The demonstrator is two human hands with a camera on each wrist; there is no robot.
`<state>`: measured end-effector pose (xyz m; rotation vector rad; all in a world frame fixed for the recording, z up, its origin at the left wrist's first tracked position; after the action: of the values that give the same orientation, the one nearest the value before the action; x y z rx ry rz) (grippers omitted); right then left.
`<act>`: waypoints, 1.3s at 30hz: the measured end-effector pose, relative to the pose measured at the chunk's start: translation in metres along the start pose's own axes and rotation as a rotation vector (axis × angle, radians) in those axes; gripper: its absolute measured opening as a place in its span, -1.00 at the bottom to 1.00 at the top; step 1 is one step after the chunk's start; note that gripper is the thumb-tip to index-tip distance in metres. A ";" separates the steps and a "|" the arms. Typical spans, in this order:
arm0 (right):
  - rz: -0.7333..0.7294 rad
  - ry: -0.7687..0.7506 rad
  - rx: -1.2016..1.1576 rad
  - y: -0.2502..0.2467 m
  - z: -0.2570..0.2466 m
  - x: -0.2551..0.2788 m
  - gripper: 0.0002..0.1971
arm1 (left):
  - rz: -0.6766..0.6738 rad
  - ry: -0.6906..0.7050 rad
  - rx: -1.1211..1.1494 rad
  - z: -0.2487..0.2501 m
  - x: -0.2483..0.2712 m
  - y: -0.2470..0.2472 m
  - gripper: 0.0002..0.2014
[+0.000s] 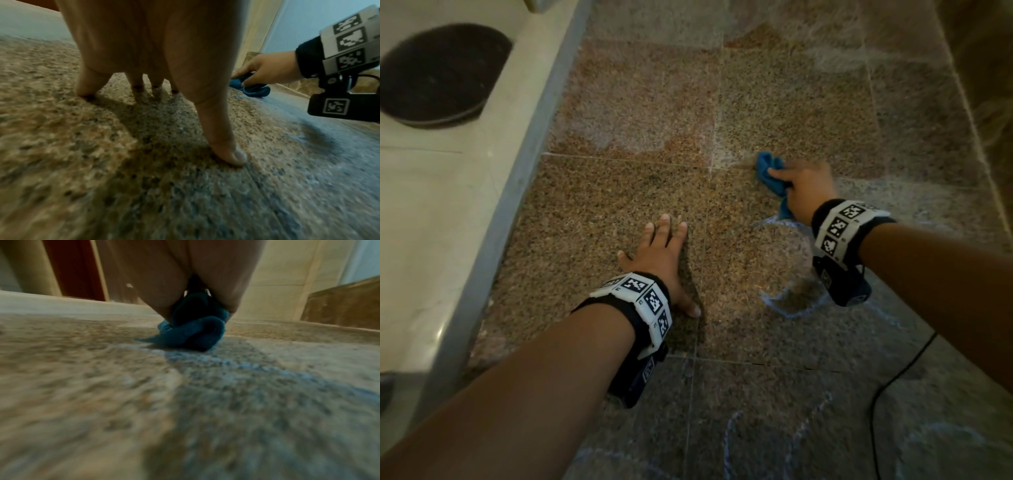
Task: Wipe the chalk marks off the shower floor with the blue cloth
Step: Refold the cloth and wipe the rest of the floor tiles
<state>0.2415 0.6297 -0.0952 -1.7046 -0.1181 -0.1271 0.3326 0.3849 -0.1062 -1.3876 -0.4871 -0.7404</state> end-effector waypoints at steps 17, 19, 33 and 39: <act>-0.051 0.060 -0.024 0.017 0.009 0.029 -0.52 | 0.002 -0.023 -0.022 0.000 0.000 -0.001 0.44; -0.089 -0.066 -0.047 0.029 -0.023 0.044 -0.48 | 0.005 -0.024 -0.022 -0.001 0.000 0.000 0.45; -0.103 -0.202 0.059 0.036 -0.026 0.043 -0.40 | 0.007 -0.022 -0.003 -0.001 0.001 -0.001 0.45; -0.049 -0.020 0.042 0.006 0.033 0.012 -0.49 | 0.001 -0.019 -0.006 0.000 0.001 -0.001 0.45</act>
<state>0.2545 0.6616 -0.1038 -1.6618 -0.1761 -0.1435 0.3325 0.3846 -0.1048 -1.4019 -0.5000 -0.7291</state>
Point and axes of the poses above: each hand's wrist, its own x-axis away from the middle knuckle, its own y-axis out of the palm, z = x × y, the point moved 7 cm from there along -x, towards the middle knuckle, and after that the axes turned 3 degrees about z, right-handed, at the moved point
